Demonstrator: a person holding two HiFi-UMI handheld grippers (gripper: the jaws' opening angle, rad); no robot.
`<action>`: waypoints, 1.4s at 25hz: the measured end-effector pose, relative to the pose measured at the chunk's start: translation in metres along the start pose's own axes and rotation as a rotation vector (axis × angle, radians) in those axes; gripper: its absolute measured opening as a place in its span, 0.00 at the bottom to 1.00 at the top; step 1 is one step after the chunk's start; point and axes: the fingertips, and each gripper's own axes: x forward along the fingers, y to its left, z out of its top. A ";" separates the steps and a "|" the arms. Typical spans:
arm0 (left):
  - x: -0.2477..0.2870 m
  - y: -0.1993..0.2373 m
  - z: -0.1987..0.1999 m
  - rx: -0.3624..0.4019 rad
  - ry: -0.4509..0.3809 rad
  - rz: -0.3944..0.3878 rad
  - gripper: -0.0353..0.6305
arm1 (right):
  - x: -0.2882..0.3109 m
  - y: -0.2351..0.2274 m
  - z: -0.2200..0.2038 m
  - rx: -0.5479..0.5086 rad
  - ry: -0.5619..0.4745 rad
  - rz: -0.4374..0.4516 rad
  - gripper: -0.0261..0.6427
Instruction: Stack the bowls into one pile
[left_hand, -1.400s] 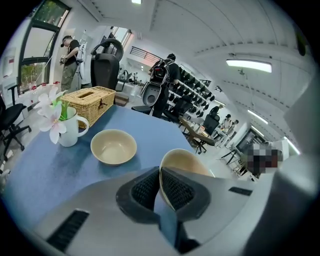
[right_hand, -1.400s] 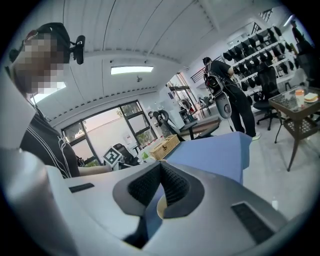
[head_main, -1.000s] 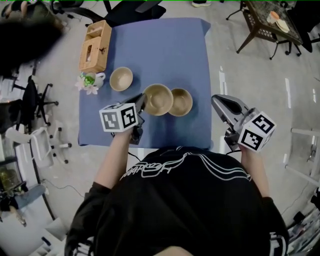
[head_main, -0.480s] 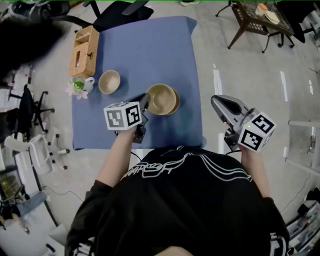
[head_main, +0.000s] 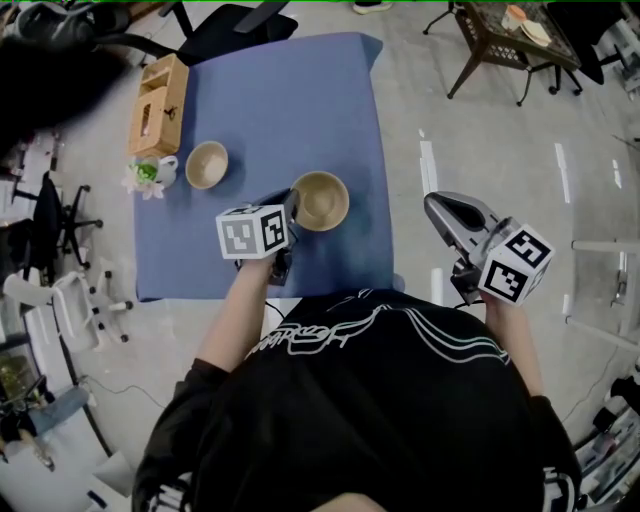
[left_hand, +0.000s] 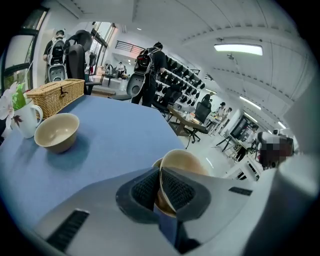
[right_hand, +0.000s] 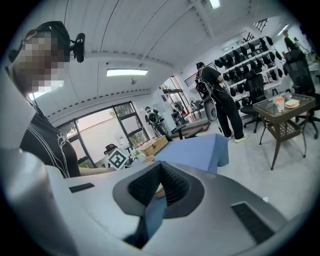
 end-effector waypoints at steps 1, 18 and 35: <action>0.001 0.000 -0.001 0.003 -0.002 0.005 0.11 | -0.002 -0.001 0.000 -0.003 0.001 0.001 0.08; -0.002 0.007 -0.012 0.041 -0.047 0.083 0.18 | 0.000 0.003 -0.010 -0.031 0.048 0.056 0.08; -0.060 0.073 0.002 -0.025 -0.076 0.074 0.34 | 0.070 0.054 -0.004 -0.028 0.063 0.110 0.08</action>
